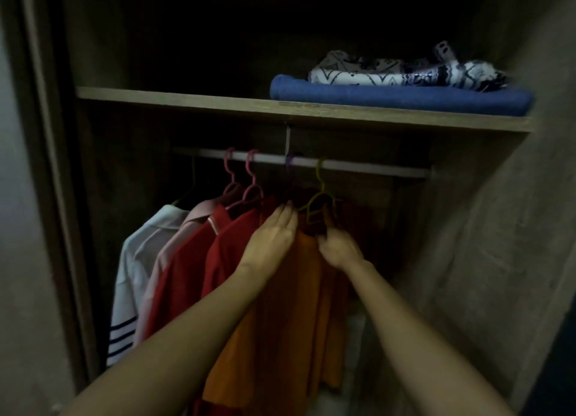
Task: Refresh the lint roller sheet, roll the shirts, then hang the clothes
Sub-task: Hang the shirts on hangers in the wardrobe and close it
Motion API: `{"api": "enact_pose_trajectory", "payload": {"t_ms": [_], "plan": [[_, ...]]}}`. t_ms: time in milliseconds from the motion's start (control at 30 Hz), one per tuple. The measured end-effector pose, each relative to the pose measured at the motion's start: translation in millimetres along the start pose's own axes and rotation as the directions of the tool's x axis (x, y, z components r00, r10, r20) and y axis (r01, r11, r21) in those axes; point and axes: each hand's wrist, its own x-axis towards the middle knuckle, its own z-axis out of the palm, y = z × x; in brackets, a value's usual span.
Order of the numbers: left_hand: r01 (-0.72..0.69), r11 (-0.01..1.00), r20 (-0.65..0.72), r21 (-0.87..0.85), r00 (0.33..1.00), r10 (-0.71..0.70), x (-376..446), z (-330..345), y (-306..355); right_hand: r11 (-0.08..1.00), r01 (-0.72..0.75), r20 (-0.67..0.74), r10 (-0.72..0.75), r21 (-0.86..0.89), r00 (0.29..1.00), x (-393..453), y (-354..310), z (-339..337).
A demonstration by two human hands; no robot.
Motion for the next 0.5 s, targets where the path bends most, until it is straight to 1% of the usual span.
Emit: {"api": "enact_pose_trajectory", "payload": {"t_ms": [33, 133, 200, 300, 333, 400, 500], "plan": [[0.001, 1.0, -0.026, -0.022, 1.0, -0.001, -4, -6, -2, 1.0, 0.004, -0.021, -0.003, 0.021, 1.0, -4, -2, 0], [0.047, 0.995, 0.007, -0.093, 0.999, -0.047, -20, -24, -14, 0.997, 0.03, -0.104, -0.023, 0.069, 0.994, -20, -11, -1], [0.075, 0.988, -0.023, -0.136, 0.997, -0.079, -37, -43, -26, 0.995, 0.062, -0.241, -0.042, 0.077, 0.97, -36, -22, -2], [0.14, 0.948, -0.105, -0.285, 0.979, -0.176, -75, -73, -47, 0.981, 0.148, -0.452, -0.075, 0.127, 0.889, -72, -58, -3], [0.155, 0.936, -0.134, -0.317, 0.969, -0.206, -90, -81, -57, 0.971, 0.187, -0.486, -0.093, 0.148, 0.869, -87, -75, -2], [0.172, 0.924, -0.175, -0.341, 0.954, -0.242, -121, -90, -82, 0.947, 0.269, -0.507, -0.149, 0.173, 0.849, -114, -113, 3], [0.209, 0.918, -0.212, -0.337, 0.933, -0.29, -165, -100, -131, 0.889, 0.434, -0.553, -0.29, 0.147, 0.781, -139, -181, 16]]}}
